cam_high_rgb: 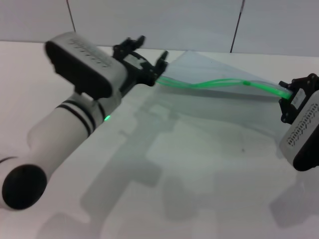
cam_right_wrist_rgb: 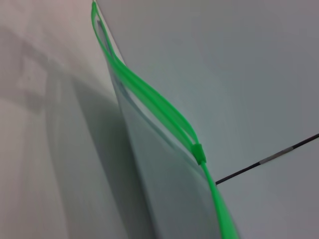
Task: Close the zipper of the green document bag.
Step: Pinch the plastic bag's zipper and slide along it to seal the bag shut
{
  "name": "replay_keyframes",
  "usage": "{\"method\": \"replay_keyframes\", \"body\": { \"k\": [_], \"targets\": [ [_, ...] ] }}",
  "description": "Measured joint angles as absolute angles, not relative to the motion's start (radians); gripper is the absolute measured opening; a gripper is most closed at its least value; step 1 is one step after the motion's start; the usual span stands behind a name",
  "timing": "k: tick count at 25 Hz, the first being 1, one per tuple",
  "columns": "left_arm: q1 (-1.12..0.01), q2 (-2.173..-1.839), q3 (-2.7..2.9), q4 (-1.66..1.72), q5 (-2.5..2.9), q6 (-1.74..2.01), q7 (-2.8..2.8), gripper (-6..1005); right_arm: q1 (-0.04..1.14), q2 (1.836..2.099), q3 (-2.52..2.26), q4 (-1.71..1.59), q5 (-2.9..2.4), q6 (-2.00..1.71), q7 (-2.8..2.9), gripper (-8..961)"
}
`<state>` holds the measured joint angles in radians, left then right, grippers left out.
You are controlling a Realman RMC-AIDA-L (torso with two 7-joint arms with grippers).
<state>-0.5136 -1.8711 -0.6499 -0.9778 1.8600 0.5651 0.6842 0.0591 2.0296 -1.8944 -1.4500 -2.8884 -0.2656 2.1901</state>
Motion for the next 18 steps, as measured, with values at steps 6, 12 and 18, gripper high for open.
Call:
{"method": "replay_keyframes", "body": {
  "k": [6, 12, 18],
  "targets": [
    [-0.516, -1.876, -0.732, -1.102, 1.859, 0.347, 0.947, 624, 0.064, 2.028, -1.892, -1.450, -2.888, -0.282, 2.204, 53],
    [-0.516, -1.907, -0.844, -1.179, 1.855, 0.096, 1.239, 625, 0.074, 2.027, -1.894, -1.447, -2.887, -0.283, 2.225, 52],
    [-0.504, -1.977, -0.959, -1.176, 1.858, -0.035, 1.454, 626, 0.083, 2.024, -1.901, -1.446, -2.861, -0.284, 2.227, 52]
  ]
}}
